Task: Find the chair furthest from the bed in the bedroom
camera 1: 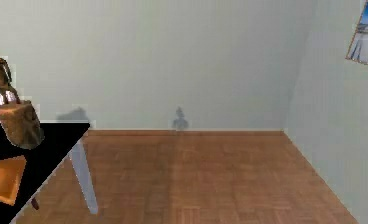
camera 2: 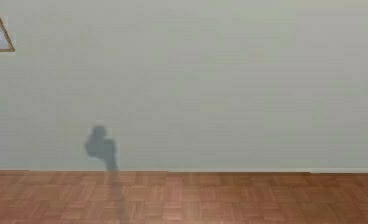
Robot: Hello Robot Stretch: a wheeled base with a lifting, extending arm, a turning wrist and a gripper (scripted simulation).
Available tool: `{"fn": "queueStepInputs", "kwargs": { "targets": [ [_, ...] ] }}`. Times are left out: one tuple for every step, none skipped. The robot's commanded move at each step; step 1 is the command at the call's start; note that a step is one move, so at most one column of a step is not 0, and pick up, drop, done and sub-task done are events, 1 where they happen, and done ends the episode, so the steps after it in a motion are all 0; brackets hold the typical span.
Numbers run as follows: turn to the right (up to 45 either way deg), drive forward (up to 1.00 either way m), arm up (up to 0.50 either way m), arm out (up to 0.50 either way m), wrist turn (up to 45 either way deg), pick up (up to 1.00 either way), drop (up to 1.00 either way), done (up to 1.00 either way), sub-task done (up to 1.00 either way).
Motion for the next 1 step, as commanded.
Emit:
{"fn": "queueStepInputs", "kwargs": {
  "targets": [
    [-3.0, 0.0, 0.0, 0.0, 0.0, 0.0, 0.0, 0.0, 0.0]
  ]
}}
